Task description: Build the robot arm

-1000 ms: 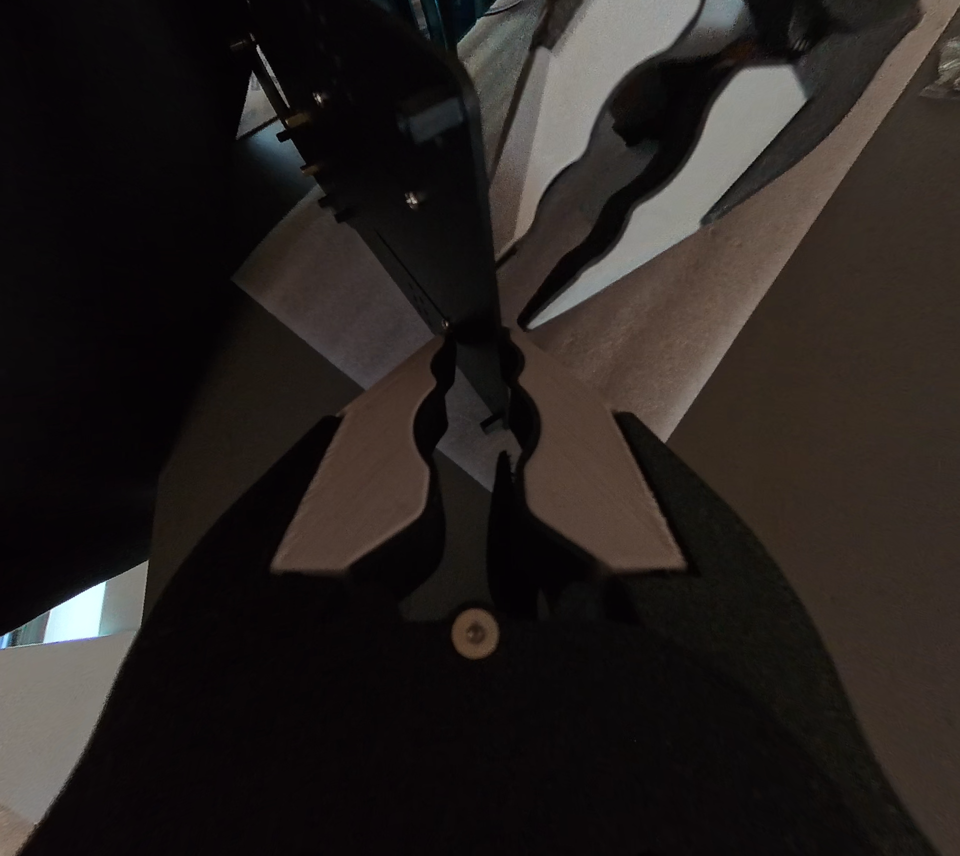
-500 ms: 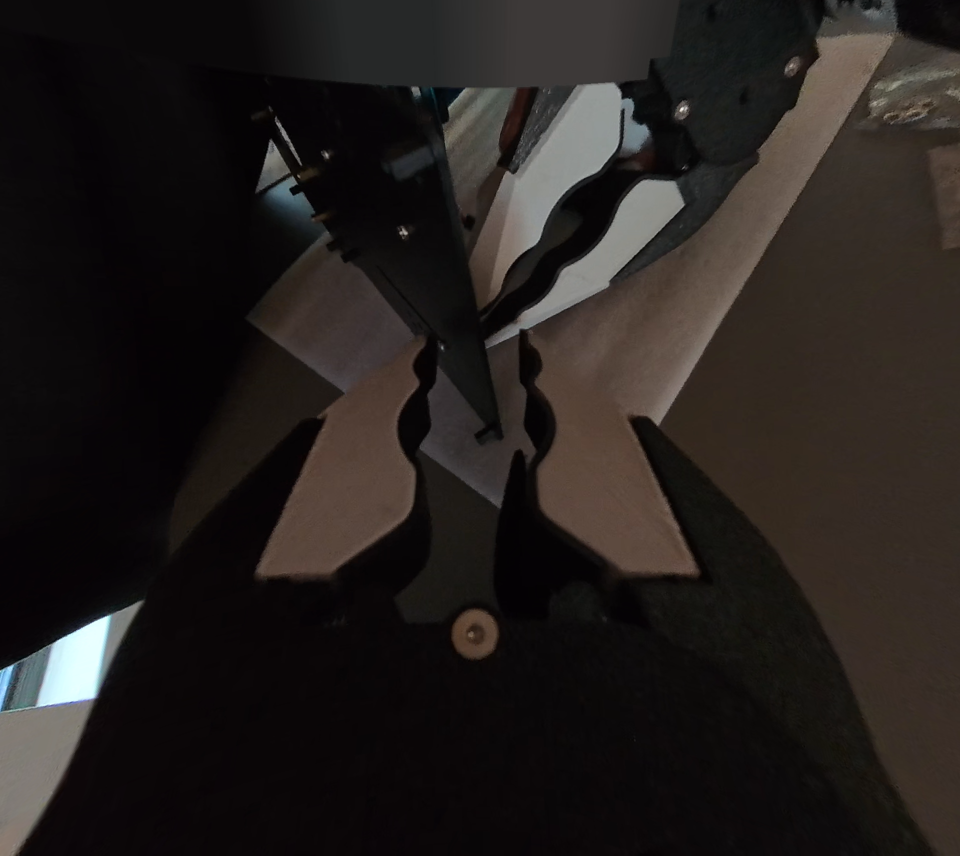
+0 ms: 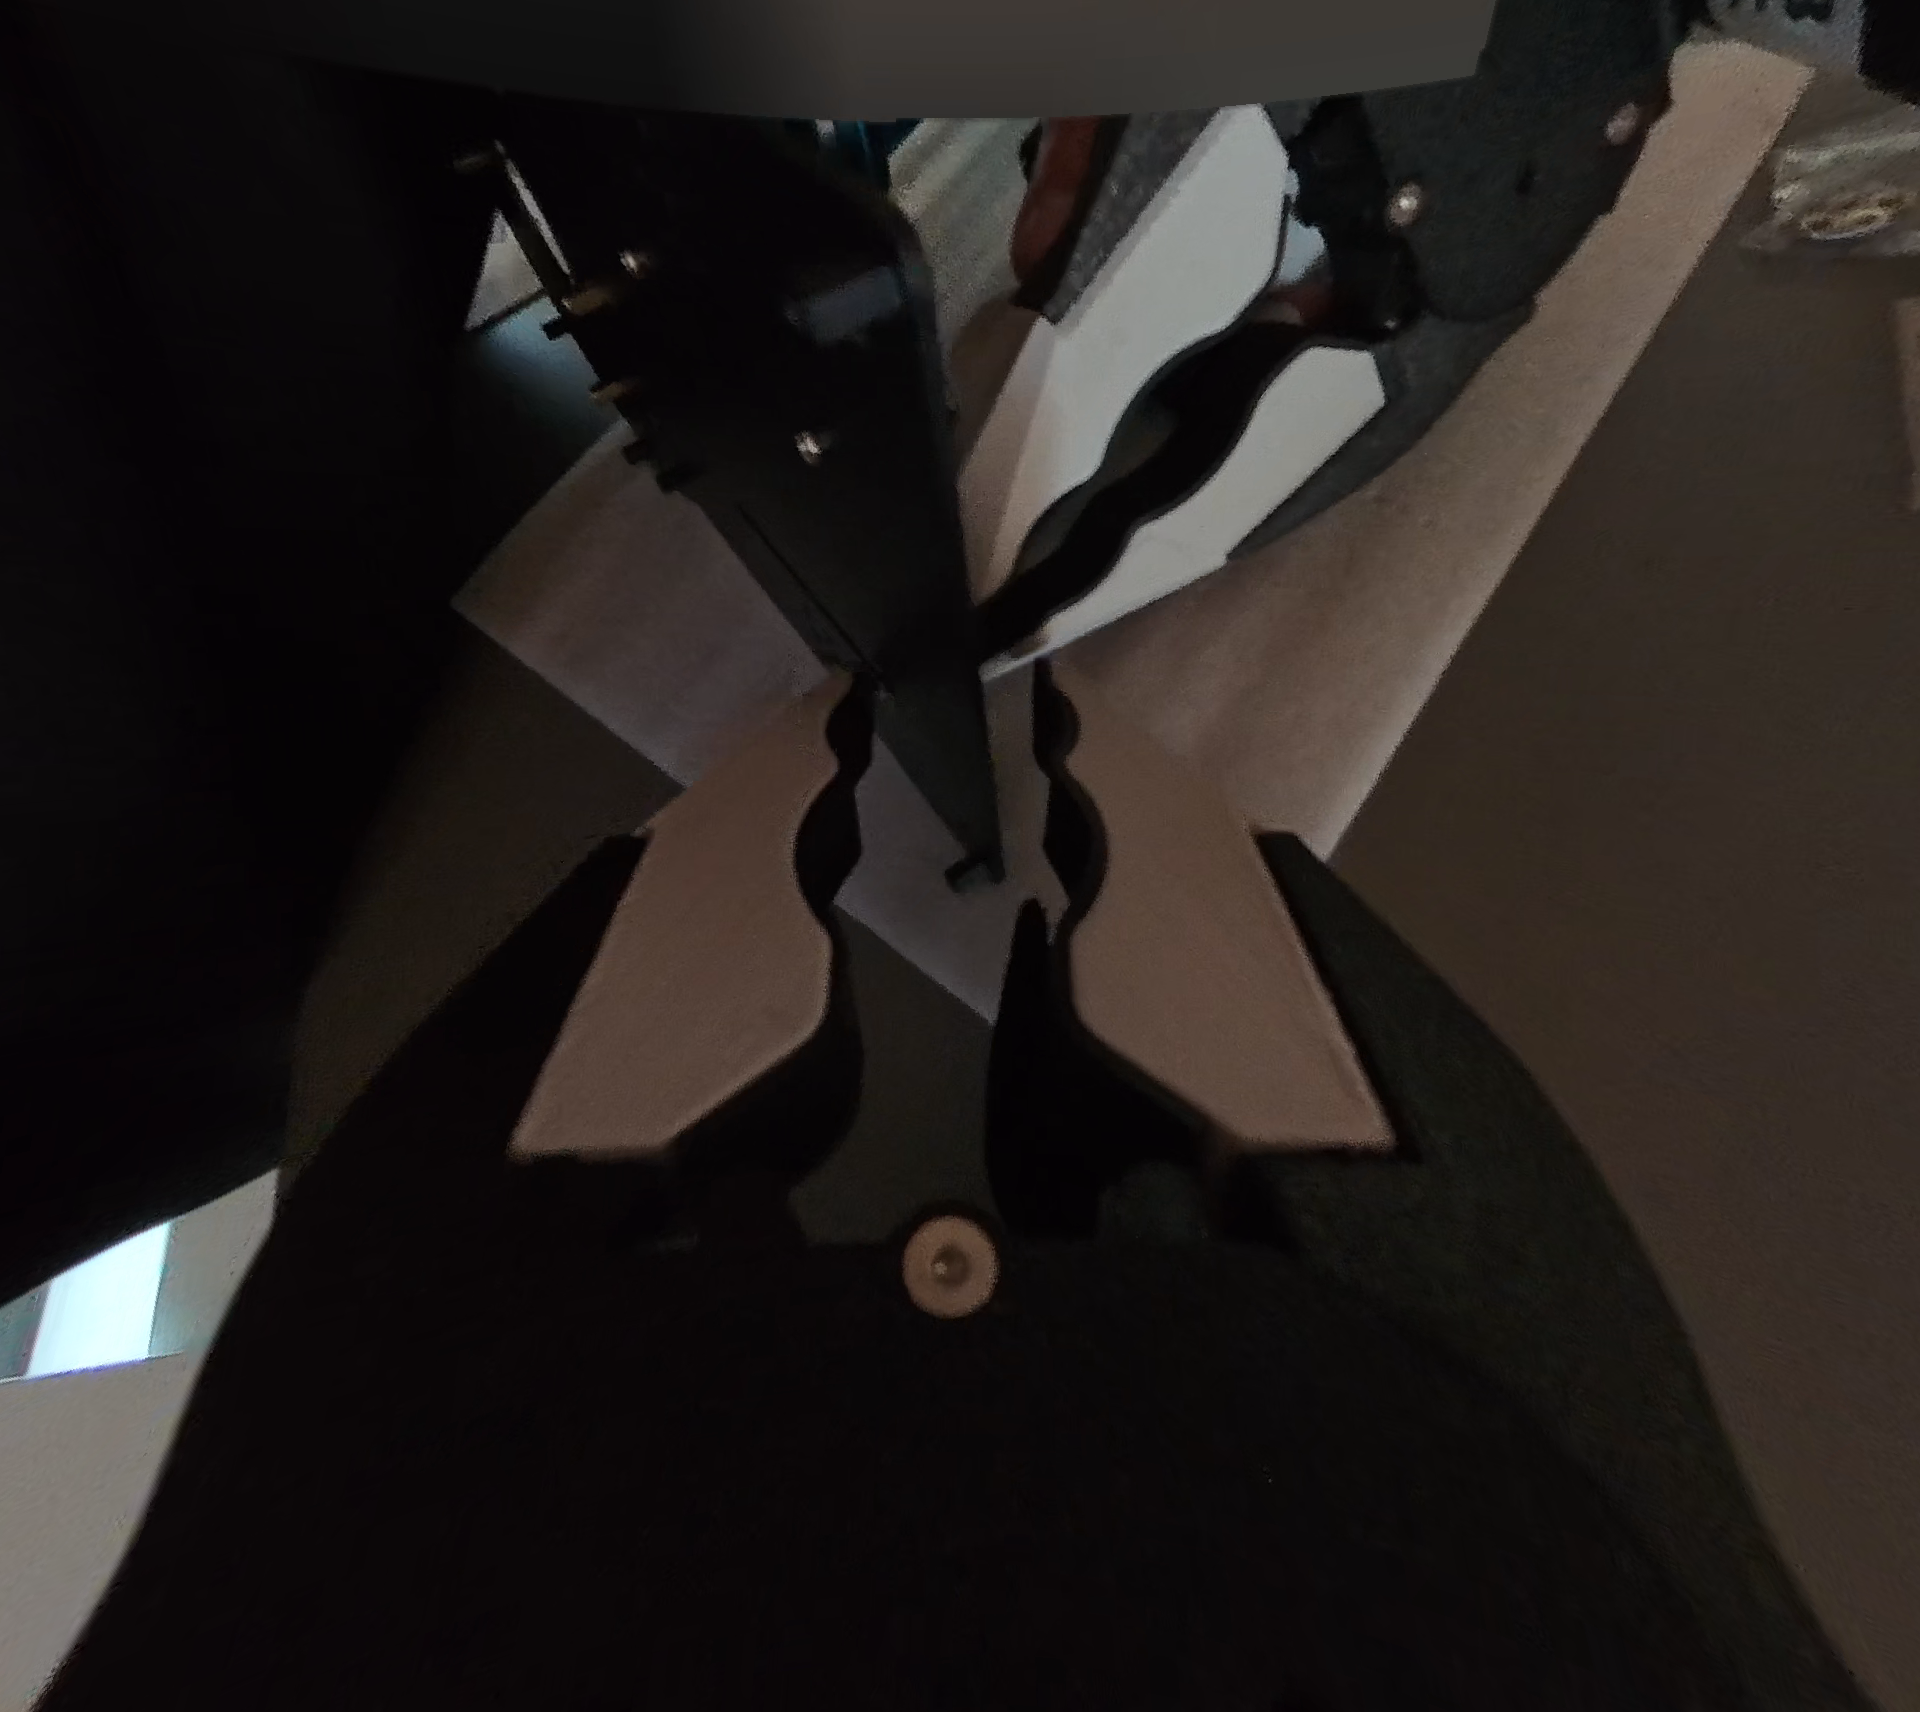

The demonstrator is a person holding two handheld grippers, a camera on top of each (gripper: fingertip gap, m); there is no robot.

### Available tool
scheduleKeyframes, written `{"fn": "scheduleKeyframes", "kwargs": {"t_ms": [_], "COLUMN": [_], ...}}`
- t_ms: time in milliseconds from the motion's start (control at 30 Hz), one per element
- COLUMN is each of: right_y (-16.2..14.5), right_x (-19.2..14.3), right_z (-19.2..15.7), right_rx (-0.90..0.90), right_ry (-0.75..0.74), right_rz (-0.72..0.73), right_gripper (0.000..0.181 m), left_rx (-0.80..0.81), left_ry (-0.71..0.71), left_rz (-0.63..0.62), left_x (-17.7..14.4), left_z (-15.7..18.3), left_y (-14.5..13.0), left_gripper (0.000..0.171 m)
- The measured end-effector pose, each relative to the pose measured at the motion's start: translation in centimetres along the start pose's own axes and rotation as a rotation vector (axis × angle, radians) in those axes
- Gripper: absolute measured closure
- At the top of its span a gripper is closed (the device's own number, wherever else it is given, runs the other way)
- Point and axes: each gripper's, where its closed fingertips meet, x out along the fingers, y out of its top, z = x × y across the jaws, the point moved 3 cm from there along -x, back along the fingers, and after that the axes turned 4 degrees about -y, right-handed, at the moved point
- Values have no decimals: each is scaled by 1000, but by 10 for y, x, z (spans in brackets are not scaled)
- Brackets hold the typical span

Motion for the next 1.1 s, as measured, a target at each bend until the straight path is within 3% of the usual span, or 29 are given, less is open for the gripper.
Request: {"fn": "scheduleKeyframes", "kwargs": {"t_ms": [233,467,633,800,1100], "right_y": [-1,-2,-3,-1,-3], "right_x": [-4,-5,0,2,3], "right_z": [-1,0,-1,1,-1], "right_rx": [-24,-26,-14,-26,-49], "right_ry": [-1,-8,-8,-28,-14], "right_rz": [-2,-3,-15,-11,-29], "right_gripper": [163,163,135,139,155], "left_rx": [-29,-51,-20,-16,2], "left_ry": [-15,-51,-46,-73,-38], "left_rz": [3,11,-4,-55,-41], "left_x": [-3,-2,-10,-3,2], "left_z": [3,2,2,2,0], "left_y": [2,5,5,-5,2], "left_gripper": [161,164,159,158,164]}}
